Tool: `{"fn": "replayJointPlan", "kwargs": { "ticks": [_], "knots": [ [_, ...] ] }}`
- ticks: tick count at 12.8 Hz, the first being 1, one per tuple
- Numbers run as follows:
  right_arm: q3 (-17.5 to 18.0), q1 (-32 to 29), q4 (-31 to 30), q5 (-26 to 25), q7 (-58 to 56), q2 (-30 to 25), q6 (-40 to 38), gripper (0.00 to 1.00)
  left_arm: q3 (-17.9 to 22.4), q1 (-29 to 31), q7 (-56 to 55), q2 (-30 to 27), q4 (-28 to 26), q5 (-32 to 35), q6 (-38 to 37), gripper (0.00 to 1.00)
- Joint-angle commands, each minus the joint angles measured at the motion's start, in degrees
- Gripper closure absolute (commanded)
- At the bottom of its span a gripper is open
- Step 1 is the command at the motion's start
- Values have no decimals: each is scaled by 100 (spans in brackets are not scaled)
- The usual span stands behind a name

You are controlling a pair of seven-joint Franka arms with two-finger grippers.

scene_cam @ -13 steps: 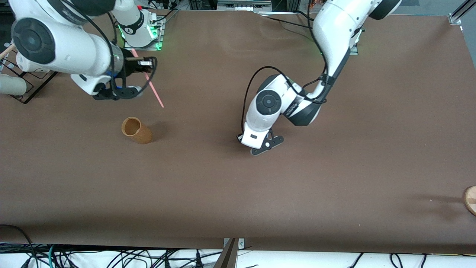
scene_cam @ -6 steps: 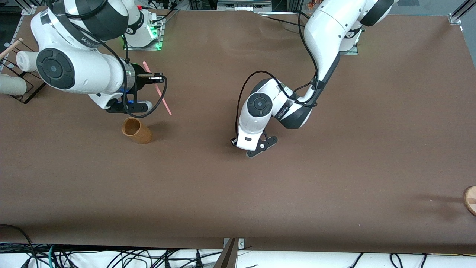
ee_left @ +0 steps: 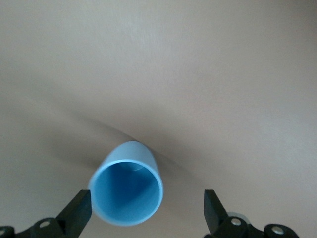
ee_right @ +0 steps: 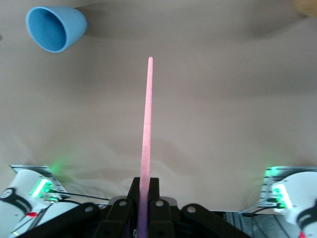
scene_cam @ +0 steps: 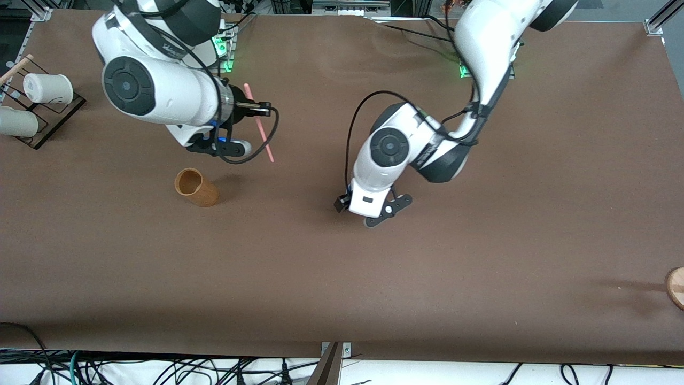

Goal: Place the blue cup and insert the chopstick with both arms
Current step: 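Carry the blue cup to mid-table with the left gripper and release it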

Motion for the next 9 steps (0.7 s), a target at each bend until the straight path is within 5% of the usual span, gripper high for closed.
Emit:
{"fn": "replayJointPlan", "kwargs": {
  "ticks": [1, 4, 9],
  "knots": [
    [-18, 282, 760, 220, 658, 596, 37, 100, -128, 718, 2039, -919, -250, -102, -1018, 0],
    [-9, 774, 1332, 360, 1493, 1238, 764, 100, -14, 1500, 3601, -1579, -268, -171, -1810, 0],
    [210, 1224, 1404, 457, 2409, 1863, 2189, 100, 4, 2696, 5403, -2502, -277, -102, -2883, 0]
  ]
}}
